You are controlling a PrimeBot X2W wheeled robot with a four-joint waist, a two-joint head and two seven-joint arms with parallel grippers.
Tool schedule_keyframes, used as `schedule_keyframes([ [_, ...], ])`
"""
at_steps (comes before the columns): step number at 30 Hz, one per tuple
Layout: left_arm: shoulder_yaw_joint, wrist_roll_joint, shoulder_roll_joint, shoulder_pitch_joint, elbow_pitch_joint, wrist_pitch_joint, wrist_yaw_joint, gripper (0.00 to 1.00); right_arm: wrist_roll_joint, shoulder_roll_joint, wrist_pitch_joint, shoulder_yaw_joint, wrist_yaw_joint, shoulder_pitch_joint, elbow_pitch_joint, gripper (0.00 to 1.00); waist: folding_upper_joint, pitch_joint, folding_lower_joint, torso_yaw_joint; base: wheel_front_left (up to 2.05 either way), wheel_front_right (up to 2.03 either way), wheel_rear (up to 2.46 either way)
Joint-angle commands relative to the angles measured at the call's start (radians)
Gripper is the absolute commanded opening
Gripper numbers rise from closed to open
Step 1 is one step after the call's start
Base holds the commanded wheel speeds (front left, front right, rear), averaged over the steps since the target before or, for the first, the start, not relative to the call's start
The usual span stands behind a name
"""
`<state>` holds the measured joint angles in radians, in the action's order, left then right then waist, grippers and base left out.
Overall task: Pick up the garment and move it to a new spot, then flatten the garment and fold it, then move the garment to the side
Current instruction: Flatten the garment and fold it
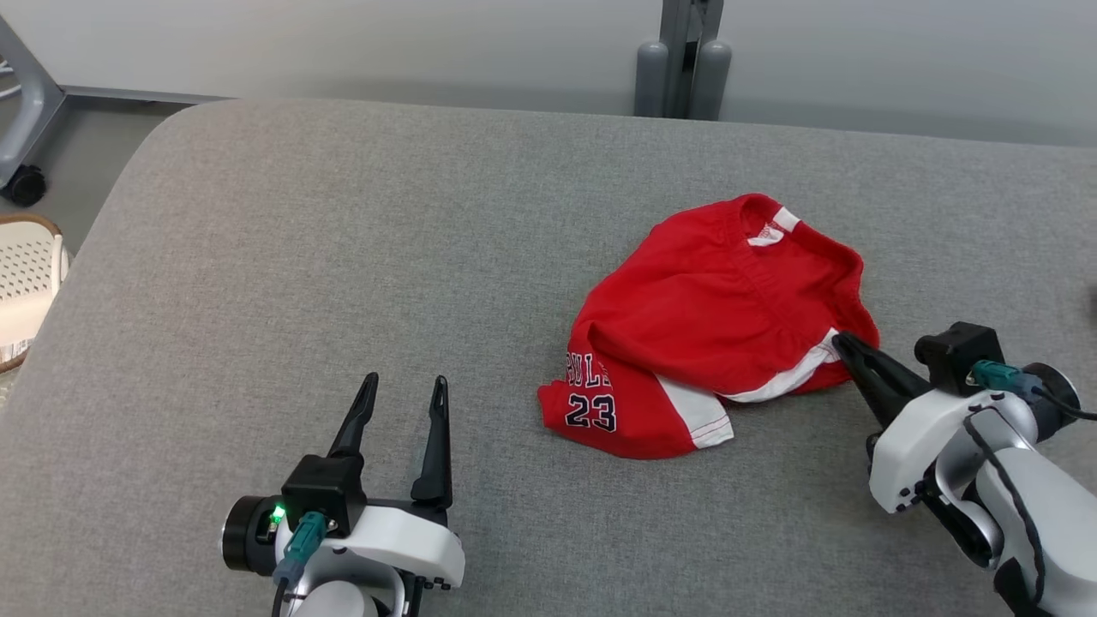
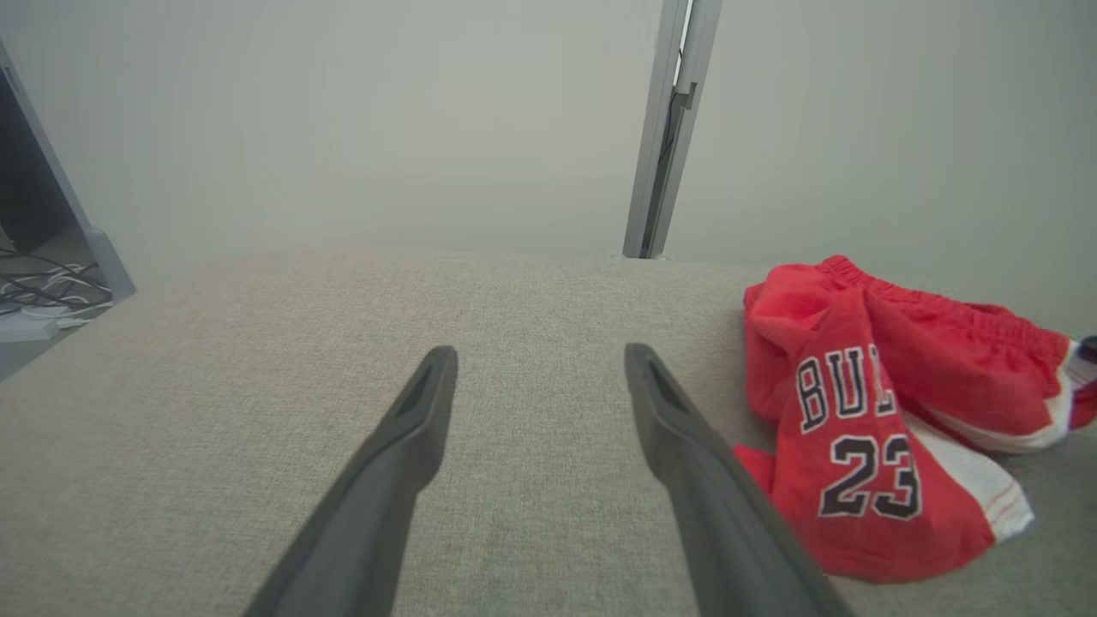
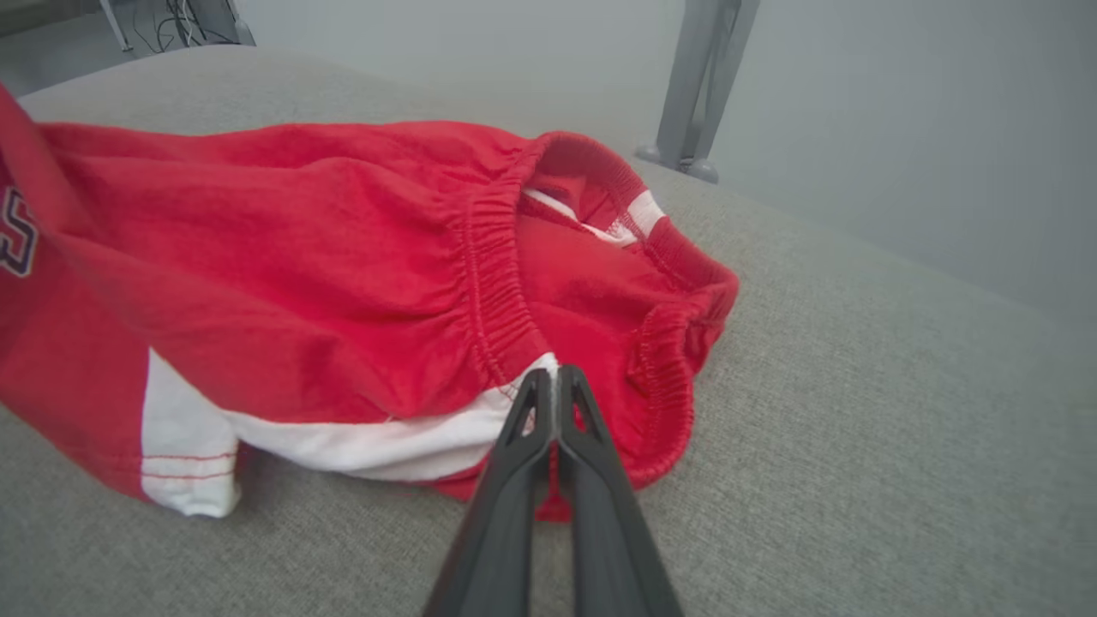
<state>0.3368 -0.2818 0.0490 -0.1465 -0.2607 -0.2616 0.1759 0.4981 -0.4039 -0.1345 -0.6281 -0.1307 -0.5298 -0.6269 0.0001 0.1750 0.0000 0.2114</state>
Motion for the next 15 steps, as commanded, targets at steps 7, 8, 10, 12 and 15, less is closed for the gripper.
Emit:
schedule_keyframes([
  [7,-0.016,0.011,0.004,0.016,-0.001,-0.002,-0.007,1.00,0.036,0.008,-0.086,0.107,0.000,-0.017,0.003,0.00,-0.0001,-0.042,0.0000,-0.046,0.00,0.00,0.00],
  [8,-0.018,0.011,0.004,0.018,0.001,-0.002,-0.007,1.00,0.047,0.012,-0.093,0.135,0.000,-0.015,0.009,0.00,-0.0001,-0.046,0.0000,-0.053,0.00,0.00,0.00],
  [10,-0.021,0.011,0.004,0.026,0.001,-0.002,-0.007,1.00,0.063,0.024,-0.107,0.190,0.000,-0.004,0.020,0.00,-0.0001,-0.054,0.0000,-0.066,0.00,0.00,0.00],
  [12,-0.023,0.012,0.004,0.032,0.002,-0.002,-0.009,1.00,0.064,0.036,-0.117,0.241,0.000,0.008,0.028,0.00,-0.0001,-0.058,0.0000,-0.079,0.00,0.00,0.00],
  [15,-0.027,0.014,0.004,0.033,0.004,-0.002,-0.011,1.00,0.039,0.053,-0.124,0.329,0.000,0.021,0.034,0.00,-0.0001,-0.060,0.0000,-0.096,0.00,0.00,0.00],
])
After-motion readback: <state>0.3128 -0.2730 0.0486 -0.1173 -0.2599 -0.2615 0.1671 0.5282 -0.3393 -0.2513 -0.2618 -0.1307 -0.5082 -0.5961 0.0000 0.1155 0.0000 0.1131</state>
